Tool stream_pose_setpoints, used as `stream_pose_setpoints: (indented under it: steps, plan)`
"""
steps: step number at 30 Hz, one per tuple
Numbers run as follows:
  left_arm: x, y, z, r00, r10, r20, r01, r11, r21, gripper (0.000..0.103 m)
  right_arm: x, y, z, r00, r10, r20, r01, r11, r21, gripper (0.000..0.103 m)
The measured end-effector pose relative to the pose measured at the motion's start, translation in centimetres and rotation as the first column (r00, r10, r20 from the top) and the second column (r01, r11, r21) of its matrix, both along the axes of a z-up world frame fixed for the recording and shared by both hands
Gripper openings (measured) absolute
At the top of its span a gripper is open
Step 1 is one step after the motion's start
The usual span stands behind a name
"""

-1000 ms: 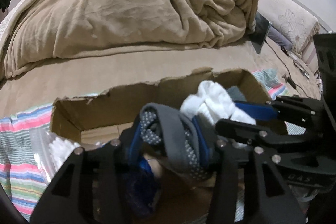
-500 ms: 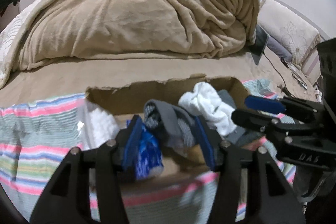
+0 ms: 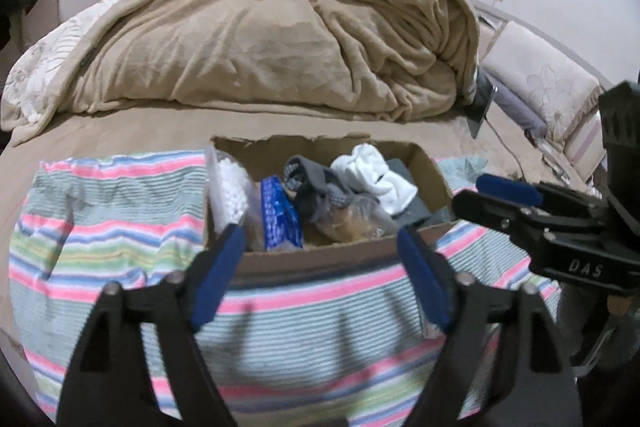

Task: Organize objects
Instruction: 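Open both tools to drop the glove and sock into the box, then move the right tool down to the cartoon tissue pack on the sheet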

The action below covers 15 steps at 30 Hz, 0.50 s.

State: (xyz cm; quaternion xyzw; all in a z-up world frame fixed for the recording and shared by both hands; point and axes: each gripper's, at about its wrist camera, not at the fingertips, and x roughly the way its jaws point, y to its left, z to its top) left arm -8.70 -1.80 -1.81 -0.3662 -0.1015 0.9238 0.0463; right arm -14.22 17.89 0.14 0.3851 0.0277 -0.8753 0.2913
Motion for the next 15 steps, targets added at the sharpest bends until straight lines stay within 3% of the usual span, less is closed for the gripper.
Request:
stream_pose_setpoints:
  steps: [12, 15]
  plan:
    - [4.2, -0.1, 1.0, 0.999, 0.031, -0.012, -0.031, 1.0, 0.0, 0.082, 3.2, 1.8, 0.1, 1.0, -0.027, 0.011, 0.027, 1.0, -0.011, 0.06]
    - [5.1, 0.1, 1.1, 0.999, 0.037, -0.019, -0.037, 0.999, 0.0, 0.082, 3.9, 2.2, -0.1, 0.999, -0.031, 0.016, 0.031, 0.999, -0.015, 0.065]
